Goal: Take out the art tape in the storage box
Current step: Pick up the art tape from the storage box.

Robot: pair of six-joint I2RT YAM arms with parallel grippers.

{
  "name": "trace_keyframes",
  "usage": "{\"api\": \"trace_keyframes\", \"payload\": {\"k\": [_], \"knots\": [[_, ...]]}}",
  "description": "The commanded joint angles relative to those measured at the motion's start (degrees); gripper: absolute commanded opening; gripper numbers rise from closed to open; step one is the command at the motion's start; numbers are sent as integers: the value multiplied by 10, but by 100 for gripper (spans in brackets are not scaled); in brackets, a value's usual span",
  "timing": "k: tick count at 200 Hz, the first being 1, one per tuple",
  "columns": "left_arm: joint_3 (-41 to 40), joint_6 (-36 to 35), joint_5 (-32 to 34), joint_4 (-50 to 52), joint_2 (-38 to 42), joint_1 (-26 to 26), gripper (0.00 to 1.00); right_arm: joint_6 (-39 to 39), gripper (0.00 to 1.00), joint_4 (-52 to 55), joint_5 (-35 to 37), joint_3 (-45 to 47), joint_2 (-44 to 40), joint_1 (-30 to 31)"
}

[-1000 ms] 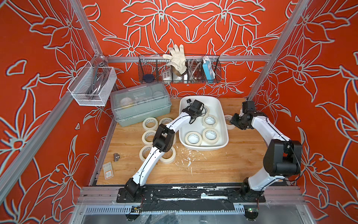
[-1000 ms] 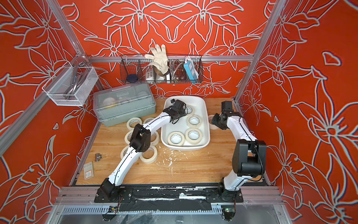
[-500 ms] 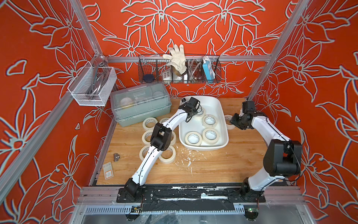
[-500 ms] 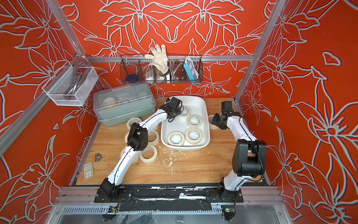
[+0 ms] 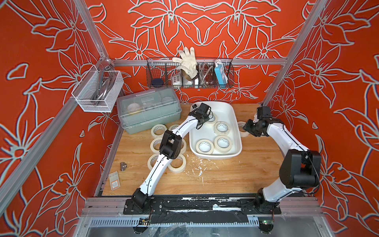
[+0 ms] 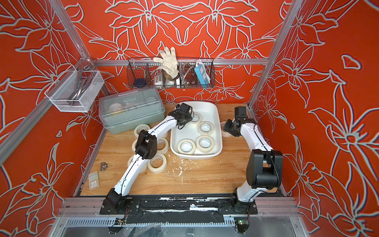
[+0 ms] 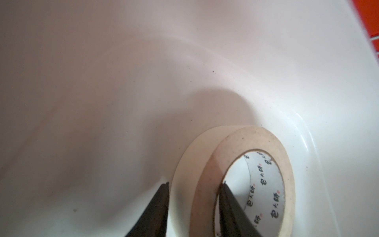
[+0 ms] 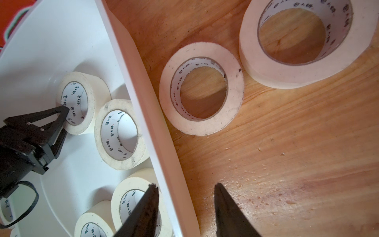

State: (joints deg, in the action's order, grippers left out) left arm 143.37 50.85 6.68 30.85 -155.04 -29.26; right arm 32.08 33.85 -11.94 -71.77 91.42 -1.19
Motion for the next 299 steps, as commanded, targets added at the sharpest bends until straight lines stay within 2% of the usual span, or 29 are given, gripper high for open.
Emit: {"api": "trace_keyframes", "payload": {"k": [1,33,84,119,155,198,250,299], "knots": [[0,-4,-22,11,-25,3,39,-7,48,3,-7,-2,-20,5],[-18,-6,-19,13,-8,2,26,-6,48,5,-8,-2,-25,6],[-75,-28,-17,6,52,2,15,-5,48,5,-17,0,-39,11],[-134,-73,-6,6,120,-10,9,-10,48,2,-37,1,-56,14],[-202,-137,16,21,203,-33,5,-16,48,-2,-61,0,-81,16],[-300,-171,21,29,308,-62,1,-22,48,4,-105,-4,-108,22],[-332,-255,31,103,390,-102,0,-46,48,39,-111,-10,-129,58],[-392,-314,92,116,466,-143,0,-61,47,59,-99,4,-172,111]]}}
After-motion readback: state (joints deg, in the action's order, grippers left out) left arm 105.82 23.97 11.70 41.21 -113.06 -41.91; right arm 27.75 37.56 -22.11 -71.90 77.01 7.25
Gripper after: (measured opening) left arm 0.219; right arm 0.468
